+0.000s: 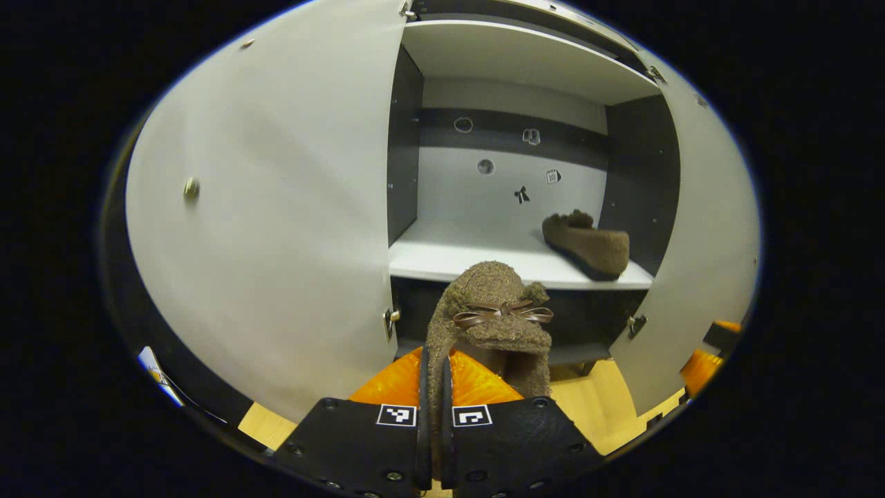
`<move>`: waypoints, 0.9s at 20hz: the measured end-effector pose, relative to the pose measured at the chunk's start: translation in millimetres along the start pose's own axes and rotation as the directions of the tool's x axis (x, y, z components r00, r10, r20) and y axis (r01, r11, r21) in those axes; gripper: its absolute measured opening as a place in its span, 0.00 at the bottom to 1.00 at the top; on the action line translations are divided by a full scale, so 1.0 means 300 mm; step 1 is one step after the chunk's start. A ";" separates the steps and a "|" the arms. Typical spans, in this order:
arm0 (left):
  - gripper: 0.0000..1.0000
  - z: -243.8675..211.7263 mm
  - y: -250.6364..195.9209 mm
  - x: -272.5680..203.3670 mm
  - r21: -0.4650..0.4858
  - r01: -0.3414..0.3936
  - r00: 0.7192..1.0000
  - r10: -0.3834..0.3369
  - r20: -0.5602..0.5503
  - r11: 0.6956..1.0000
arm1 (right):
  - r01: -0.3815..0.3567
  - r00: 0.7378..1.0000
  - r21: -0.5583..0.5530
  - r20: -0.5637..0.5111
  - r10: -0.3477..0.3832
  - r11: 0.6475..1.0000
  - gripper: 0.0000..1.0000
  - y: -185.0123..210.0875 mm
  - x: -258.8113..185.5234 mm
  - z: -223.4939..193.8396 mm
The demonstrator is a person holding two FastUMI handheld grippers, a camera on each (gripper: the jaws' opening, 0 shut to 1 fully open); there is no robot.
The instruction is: Grab one shoe with the right hand and put it into the shoe cabinet, grab the other shoe with the left hand and put it into the shoe cabinet; then close the right door with the right hand and the left door with the left hand.
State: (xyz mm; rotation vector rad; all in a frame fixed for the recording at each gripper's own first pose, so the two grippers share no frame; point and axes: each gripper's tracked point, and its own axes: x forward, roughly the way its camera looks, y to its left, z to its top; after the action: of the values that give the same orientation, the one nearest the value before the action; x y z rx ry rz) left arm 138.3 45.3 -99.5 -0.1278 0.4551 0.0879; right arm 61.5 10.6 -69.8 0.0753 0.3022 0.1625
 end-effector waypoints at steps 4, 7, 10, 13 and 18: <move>0.05 0.144 -0.038 0.110 0.033 0.006 1.000 -0.006 0.016 0.999 | -0.030 0.999 0.018 0.024 0.029 0.999 1.00 -0.012 0.016 0.021; 0.05 0.241 -0.106 0.286 0.016 0.013 1.000 -0.013 -0.011 1.000 | -0.046 0.999 0.043 0.018 0.046 0.998 1.00 -0.023 0.023 0.018; 0.05 0.230 -0.150 0.450 0.006 -0.003 0.993 0.004 -0.121 1.000 | -0.049 0.999 0.059 0.028 0.047 0.997 1.00 -0.050 0.025 0.029; 0.05 0.197 -0.145 0.510 0.019 -0.040 0.982 0.042 -0.185 0.999 | -0.059 0.998 0.078 0.024 0.057 0.995 1.00 -0.067 0.035 0.034; 0.16 0.214 -0.159 0.516 0.020 -0.038 0.984 0.041 -0.172 0.999 | -0.067 0.997 0.092 0.038 0.064 0.993 0.99 -0.084 0.054 0.048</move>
State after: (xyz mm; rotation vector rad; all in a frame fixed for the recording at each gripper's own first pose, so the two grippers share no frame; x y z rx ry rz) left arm 309.8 16.1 -106.1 -0.1105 0.6313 0.1121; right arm 84.8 -12.2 -63.1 0.1807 0.2728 0.2122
